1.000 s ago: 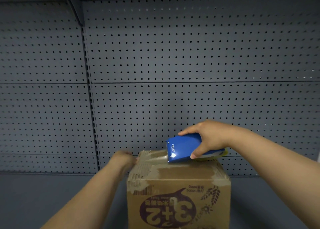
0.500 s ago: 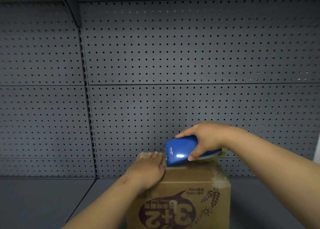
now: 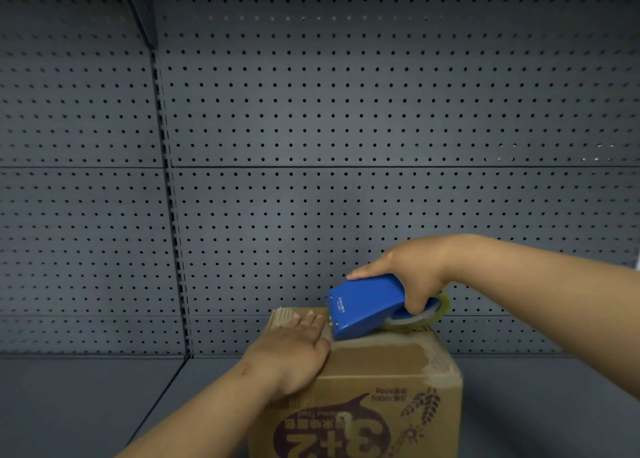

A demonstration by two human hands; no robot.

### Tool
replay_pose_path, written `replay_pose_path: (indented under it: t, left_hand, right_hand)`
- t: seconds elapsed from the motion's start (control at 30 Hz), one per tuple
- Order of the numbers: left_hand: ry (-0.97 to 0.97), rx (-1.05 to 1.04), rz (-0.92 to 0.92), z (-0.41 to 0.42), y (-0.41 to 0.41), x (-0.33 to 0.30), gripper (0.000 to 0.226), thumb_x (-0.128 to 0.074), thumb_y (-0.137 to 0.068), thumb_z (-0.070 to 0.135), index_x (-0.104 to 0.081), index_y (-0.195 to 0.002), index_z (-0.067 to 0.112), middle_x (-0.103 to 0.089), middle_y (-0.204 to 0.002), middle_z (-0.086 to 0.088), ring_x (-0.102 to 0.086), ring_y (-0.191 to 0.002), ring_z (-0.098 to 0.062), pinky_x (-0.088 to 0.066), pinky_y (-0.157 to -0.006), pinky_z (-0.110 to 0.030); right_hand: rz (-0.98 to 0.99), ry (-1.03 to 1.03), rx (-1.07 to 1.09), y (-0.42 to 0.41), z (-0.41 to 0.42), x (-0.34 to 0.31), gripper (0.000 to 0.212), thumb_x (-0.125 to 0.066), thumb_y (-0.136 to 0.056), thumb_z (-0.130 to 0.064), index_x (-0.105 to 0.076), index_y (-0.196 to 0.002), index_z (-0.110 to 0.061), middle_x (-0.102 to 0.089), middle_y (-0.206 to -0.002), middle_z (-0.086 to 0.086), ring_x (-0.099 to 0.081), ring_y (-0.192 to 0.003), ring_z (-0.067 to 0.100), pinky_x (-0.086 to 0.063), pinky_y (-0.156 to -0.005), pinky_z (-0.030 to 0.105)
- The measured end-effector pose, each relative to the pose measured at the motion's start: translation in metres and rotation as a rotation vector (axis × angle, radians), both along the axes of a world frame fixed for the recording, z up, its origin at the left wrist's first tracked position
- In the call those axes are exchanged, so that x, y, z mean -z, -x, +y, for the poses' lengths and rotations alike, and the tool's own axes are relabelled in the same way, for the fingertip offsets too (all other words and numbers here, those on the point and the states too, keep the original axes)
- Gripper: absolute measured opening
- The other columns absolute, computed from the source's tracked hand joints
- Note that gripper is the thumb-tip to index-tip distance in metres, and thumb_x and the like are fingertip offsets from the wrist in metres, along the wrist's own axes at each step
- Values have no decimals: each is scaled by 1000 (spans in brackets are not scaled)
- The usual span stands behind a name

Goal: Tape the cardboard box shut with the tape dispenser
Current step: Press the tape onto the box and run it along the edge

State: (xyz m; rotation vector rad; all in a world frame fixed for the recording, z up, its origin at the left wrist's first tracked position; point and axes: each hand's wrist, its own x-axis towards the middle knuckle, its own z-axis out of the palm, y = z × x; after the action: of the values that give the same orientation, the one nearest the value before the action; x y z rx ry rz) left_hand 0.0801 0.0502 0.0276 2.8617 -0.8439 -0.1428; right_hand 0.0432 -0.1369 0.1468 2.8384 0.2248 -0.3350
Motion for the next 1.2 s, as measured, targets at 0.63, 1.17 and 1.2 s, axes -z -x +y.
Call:
replay_pose_path:
  t: [0.63,1.17,1.2]
  left_hand:
    - [29,-32,68,-1,-6,1,52,-10,-99,35,-6,-149,21,3,-159,5,1,-145,-11,-2,-114,-26]
    - [-169,-191,-19,-24,7,-20,57,-9,-97,37,-11,-149,13,-1,-159,-4,-1,-146,-18,-1,-116,-36]
    - [-185,-234,-46,-31,9,-23,60,-10,-95,39,-9,-149,12,3,-159,-5,1,-146,-19,0,-117,-37]
  right_hand:
    - [72,-78,134,35,-100,-1,91,-61,-71,-12,-16,-131,-63,-56,-99,-9,-51,-64,11,-42,-56,21]
    - [70,-189,210,56,-149,24,90,-61,-70,-16,-18,-133,-63,-52,-93,-18,-49,-65,3,-40,-57,15]
    - [71,-182,206,55,-149,24,90,-62,-70,-16,-18,-134,-62,-50,-92,-20,-48,-66,2,-40,-57,15]
